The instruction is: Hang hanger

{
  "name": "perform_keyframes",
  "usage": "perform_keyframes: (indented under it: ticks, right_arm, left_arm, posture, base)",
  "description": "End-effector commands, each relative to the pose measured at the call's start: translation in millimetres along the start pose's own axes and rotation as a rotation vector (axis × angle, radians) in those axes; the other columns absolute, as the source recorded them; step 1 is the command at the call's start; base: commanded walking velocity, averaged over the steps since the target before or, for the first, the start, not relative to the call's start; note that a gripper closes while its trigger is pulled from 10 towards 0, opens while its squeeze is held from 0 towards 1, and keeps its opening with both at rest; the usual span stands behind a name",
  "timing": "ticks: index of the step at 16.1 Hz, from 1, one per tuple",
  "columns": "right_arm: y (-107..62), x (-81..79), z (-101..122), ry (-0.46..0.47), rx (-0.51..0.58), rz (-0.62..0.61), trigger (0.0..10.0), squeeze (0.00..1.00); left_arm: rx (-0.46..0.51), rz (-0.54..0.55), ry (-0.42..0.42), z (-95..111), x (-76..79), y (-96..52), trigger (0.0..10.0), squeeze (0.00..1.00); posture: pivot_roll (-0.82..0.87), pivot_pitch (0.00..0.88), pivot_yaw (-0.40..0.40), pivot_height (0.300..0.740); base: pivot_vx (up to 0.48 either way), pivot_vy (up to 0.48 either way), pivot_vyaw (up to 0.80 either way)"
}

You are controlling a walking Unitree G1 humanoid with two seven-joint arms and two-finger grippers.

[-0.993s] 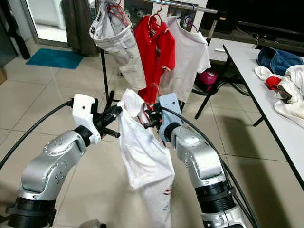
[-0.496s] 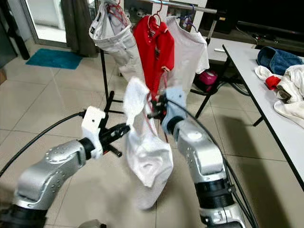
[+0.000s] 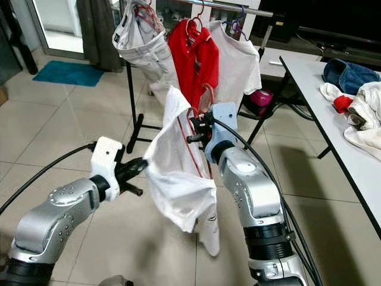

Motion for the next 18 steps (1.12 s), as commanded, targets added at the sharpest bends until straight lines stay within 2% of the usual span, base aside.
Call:
perform_keyframes:
  ticks: [1,3,4,6,7,8,10,11,13,14,15,18]
  right_arm:
    - [-0.8,-1.6,10.0,-0.022,0.033,0.016,10.0,0.0]
    - [-1.5,-0.3,9.6,-0.041,0.014,0.032,10.0,0.0]
    - [-3.3,1.6,7.0,-0.082,-0.039,0.073,10.0,0.0]
    - [-5.1,2.5,5.3,-0.098,-0.072,0.108,10.0,0.0]
    - [-7.3,1.4,6.0,-0.064,-0.085,0.152,10.0,0.0]
    - [-12.0,-1.3,8.4,-0.045,-0.106,0.231,10.0,0.0]
    - [-20.8,-4.0,9.5,-0.069,-0.15,0.345,10.0,0.0]
    - [-28.2,-5.4,9.1,-0.093,-0.189,0.424,10.0,0.0]
    - [-36.4,-6.7,11.6,-0.098,-0.214,0.508,10.0,0.0]
    - [-43.8,-9.2,17.1,-0.086,-0.221,0.59,10.0,0.0]
    - [-48.0,-10.9,18.8,-0.077,-0.231,0.636,10.0,0.0]
    - [-57.7,-13.5,20.5,-0.083,-0.268,0.732,10.0,0.0]
  left_arm:
    - [0.041,-0.034,0.01,7.8,2.8,-1.9,10.0,1.0]
    - [0.024,-0.07,0.045,5.6,-0.9,-9.7,10.0,1.0]
    - [0.001,-0.08,0.078,1.8,-15.8,-23.5,10.0,1.0]
    - [-0.009,-0.093,0.112,0.7,-27.9,-34.7,10.0,1.0]
    - [-0.024,-0.052,0.153,0.2,-42.6,-41.8,10.0,1.0]
    - [-0.029,0.066,0.2,2.8,-69.3,-50.8,10.0,1.0]
    - [-0.025,0.146,0.28,8.8,-92.6,-63.1,10.0,1.0]
    - [-0.033,0.159,0.341,11.7,-103.2,-71.2,10.0,1.0]
    - [-0.057,0.157,0.414,12.6,-115.7,-81.6,10.0,1.0]
    - [-0.049,0.131,0.417,14.3,-124.5,-90.9,10.0,0.55]
    - [-0.041,0.109,0.408,13.4,-128.0,-94.9,10.0,0.0]
    - [-0.018,-0.007,0.366,3.5,-127.9,-97.2,10.0,0.0]
  posture:
    - [0.0,0.0,-0.094,0.74]
    - [0.0,0.0,-0.096,0.74]
    - [0.0,0.0,-0.097,0.74]
    - [0.0,0.0,-0.098,0.74]
    - [0.0,0.0,-0.101,0.74]
    - [0.0,0.0,-0.101,0.74]
    - [0.0,0.0,-0.101,0.74]
    - [0.0,0.0,-0.097,0.74]
    - [-0.01,0.0,-0.092,0.74]
    - [-0.01,0.0,-0.09,0.74]
    - [-0.01,0.0,-0.089,0.74]
    - [-0.01,0.0,-0.092,0.74]
  base:
    - [0.0,0.0,0.0]
    - [0.0,0.0,0.0]
    - [0.0,0.0,0.0]
    - [0.0,0.0,0.0]
    - [0.0,0.0,0.0]
    - [0.0,0.0,0.0]
    - [0.0,0.0,0.0]
    - [0.0,0.0,0.0]
    - [0.0,0.0,0.0]
    - [0.0,0.0,0.0]
    - [0.0,0.0,0.0]
    - [0.0,0.0,0.0]
Point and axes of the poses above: a point about 5 cm out from each wrist's last joint towards the gripper, its own y axis pointing out of the wrist towards the gripper, its own z axis along the axis of the wrist's last joint, x = y × z, the point moved 1 cm from there along y, pointing out of the wrist towards the gripper, and after that the axes turned 14 degrees about y, right-handed, at the moved point
